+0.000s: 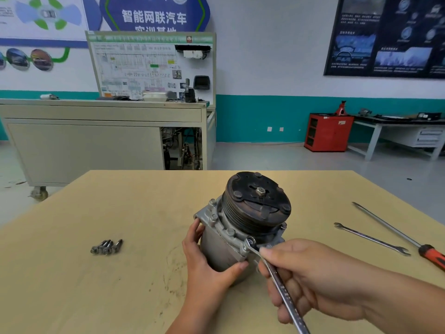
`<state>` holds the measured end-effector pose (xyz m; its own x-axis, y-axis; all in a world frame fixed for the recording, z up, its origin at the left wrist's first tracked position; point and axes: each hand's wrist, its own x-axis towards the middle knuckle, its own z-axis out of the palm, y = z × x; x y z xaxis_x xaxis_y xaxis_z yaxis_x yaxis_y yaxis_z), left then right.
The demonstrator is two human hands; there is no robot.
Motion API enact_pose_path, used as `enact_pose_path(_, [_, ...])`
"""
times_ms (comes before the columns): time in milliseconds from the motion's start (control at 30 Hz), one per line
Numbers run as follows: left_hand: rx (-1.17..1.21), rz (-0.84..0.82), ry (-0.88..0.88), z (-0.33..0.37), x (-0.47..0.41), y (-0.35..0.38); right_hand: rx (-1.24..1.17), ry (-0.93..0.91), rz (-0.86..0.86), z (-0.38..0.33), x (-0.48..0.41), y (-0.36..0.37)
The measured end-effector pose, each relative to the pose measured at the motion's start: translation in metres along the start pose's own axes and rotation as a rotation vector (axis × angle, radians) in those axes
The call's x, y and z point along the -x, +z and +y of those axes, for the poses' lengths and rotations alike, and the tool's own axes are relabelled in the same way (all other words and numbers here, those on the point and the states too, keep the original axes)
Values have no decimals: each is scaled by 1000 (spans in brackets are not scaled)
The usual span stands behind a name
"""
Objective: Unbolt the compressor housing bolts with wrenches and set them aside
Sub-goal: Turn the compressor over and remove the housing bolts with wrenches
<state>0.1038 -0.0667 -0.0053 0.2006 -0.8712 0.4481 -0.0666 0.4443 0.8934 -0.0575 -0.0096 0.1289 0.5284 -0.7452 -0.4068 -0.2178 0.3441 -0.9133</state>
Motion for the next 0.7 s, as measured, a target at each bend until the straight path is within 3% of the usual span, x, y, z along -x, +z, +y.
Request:
enact_pose_path(67, [-6, -6, -4, 1, 1, -1, 342, -56, 138, -5, 1, -14])
enact_pose_path(167, [-2, -10, -14, 1, 1, -1, 1062, -313, 408, -16, 1, -38])
enact_pose_path(200, [-3, -12, -15, 1, 1, -1, 1152, -373, 447, -17, 1, -42])
enact_pose_path(267, [0, -13, -17, 1, 1, -2, 1044, -393, 381, -15, 1, -47])
enact_pose_path(367, [-3, -12, -19, 2, 1, -2, 682, -228, 93, -5, 6, -48])
enact_pose_path(467, [-12, -17, -18, 1, 1, -3, 477, -107, -111, 6, 12, -43])
enact_pose_path(700, [-37, -9, 1, 1, 1, -3, -86, -74, -103, 10, 4, -11])
